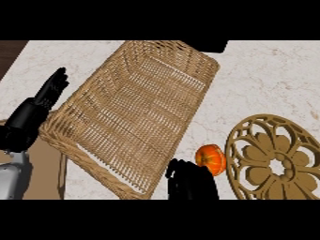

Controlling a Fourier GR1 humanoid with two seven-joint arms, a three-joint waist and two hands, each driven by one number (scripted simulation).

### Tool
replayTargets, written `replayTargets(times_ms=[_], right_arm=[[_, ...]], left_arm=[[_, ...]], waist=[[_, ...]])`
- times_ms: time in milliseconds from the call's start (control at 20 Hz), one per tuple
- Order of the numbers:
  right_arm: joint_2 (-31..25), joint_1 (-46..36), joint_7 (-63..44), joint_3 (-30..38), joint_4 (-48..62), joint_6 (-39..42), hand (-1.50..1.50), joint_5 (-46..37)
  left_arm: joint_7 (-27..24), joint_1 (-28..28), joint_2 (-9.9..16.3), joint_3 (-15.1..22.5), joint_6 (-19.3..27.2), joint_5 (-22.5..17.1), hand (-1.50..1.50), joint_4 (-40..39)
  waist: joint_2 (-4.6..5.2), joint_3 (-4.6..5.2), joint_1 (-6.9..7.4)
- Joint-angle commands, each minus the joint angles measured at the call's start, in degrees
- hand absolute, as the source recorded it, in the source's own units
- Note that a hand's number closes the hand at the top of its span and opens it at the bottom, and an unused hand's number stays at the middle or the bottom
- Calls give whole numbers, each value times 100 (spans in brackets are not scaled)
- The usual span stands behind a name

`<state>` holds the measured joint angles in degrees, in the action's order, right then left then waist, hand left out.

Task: Pick the squash from the placemat and place it in the basket

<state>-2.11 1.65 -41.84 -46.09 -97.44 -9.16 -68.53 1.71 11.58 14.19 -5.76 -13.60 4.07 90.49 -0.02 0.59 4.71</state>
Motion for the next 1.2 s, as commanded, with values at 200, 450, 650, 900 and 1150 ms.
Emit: replayTargets(times_ms=[200,450,650,900,1150], right_arm=[[194,-667,-874,-1836,-878,-1486,150,379],[178,-1143,-1274,-1989,-1031,-1952,150,261],[171,-1434,-1639,-1901,-1020,-2076,150,183],[170,-1902,-2201,-1658,-1027,-1687,150,-133],[180,-2449,-2741,-1378,-1285,-1354,150,-161]], left_arm=[[-166,10,-214,67,-166,-119,0,-228],[-20,190,-125,-126,-226,-198,0,-358],[-84,207,-58,-222,-294,-202,0,-486],[-138,163,-118,-232,-278,-156,0,-495],[-127,295,-184,-207,-301,-116,0,-609]], waist=[[-40,-55,-236],[-83,-48,-375],[-70,-39,-451],[-103,-27,-484],[-63,-26,-470]])
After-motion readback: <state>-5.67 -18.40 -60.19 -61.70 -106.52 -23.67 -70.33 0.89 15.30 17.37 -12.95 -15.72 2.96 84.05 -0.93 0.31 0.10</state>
